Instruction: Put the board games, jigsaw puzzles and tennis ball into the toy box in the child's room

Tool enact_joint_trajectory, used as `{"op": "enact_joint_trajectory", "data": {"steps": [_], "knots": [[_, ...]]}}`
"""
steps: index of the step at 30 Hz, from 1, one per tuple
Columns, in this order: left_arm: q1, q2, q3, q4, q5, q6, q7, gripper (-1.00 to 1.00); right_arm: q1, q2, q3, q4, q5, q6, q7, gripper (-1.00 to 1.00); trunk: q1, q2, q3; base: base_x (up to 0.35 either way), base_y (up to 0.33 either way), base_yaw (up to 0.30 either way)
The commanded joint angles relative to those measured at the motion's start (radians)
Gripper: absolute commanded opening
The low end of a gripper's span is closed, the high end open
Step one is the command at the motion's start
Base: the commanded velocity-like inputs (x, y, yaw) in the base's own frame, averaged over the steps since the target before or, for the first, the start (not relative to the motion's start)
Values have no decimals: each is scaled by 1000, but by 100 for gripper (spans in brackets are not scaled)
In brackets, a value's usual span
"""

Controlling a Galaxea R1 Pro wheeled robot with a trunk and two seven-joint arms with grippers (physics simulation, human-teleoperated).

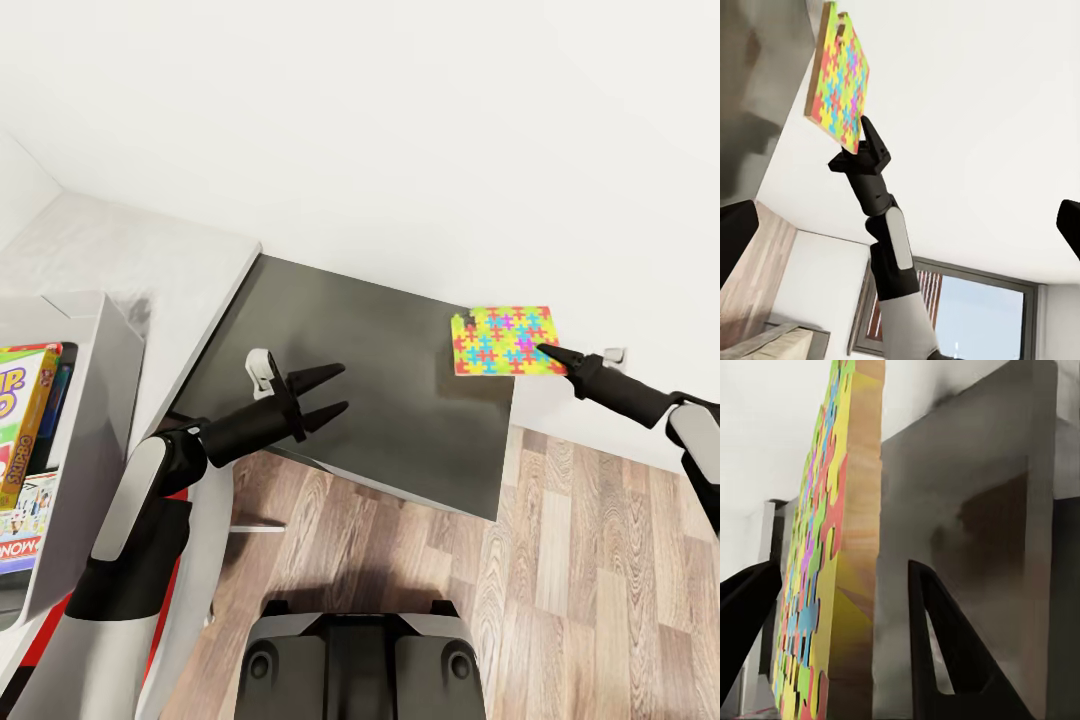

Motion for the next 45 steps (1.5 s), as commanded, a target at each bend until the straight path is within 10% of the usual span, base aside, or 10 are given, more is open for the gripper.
{"op": "enact_joint_trajectory", "data": {"steps": [1, 23, 45], "knots": [[-1, 1, -1, -1, 11, 1, 10, 100, 0, 0, -1, -1, -1, 5, 1, -100, 1, -1, -1, 0, 0, 0], [0, -8, -2, -1, 16, -3, 61, 100, 183, -1, -115, -393, 0, 270, 1, -100, 1, -1, -1, 0, 0, 3], [-5, -35, -40, -1, 18, -3, 8, 100, 226, 1, -134, -475, 3, 304, 0, -100, 1, -1, 23, 0, 0, 127]]}}
